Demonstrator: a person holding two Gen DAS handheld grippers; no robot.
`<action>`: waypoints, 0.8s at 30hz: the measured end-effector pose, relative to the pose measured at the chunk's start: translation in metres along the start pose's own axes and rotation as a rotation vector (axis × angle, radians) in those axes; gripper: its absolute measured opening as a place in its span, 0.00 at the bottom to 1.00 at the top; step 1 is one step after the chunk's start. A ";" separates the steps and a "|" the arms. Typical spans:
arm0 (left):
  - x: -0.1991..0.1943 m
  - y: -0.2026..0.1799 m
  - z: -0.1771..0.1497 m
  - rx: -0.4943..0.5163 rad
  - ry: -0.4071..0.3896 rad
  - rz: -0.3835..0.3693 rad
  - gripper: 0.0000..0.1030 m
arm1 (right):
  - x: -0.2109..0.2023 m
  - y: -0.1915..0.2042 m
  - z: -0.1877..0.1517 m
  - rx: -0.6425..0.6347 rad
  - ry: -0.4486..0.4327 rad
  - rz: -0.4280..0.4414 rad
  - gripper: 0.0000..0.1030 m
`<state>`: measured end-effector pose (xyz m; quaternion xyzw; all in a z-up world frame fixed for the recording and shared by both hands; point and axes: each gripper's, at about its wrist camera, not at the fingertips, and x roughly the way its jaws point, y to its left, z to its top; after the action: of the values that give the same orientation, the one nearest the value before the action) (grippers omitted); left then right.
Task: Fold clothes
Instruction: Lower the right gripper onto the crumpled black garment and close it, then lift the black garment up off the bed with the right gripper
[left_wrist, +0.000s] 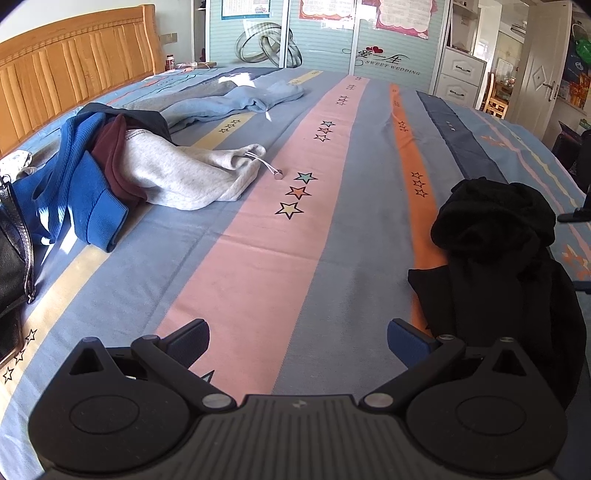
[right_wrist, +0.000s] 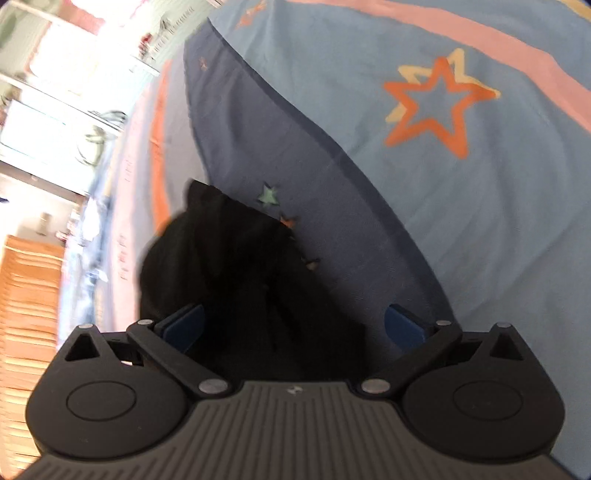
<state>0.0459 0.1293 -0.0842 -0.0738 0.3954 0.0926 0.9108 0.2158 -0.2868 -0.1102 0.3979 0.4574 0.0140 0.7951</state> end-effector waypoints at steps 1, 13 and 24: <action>0.001 0.000 0.000 0.000 0.003 -0.001 0.99 | -0.002 0.002 0.000 -0.004 -0.008 0.022 1.00; 0.005 0.010 0.001 -0.023 0.010 0.004 0.99 | 0.032 0.073 -0.024 -0.273 0.077 0.104 0.54; 0.000 0.011 0.004 -0.030 0.002 -0.006 0.99 | 0.016 0.079 -0.025 -0.228 -0.017 0.184 0.10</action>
<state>0.0460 0.1404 -0.0822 -0.0885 0.3945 0.0959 0.9096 0.2331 -0.2111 -0.0772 0.3454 0.4075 0.1354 0.8345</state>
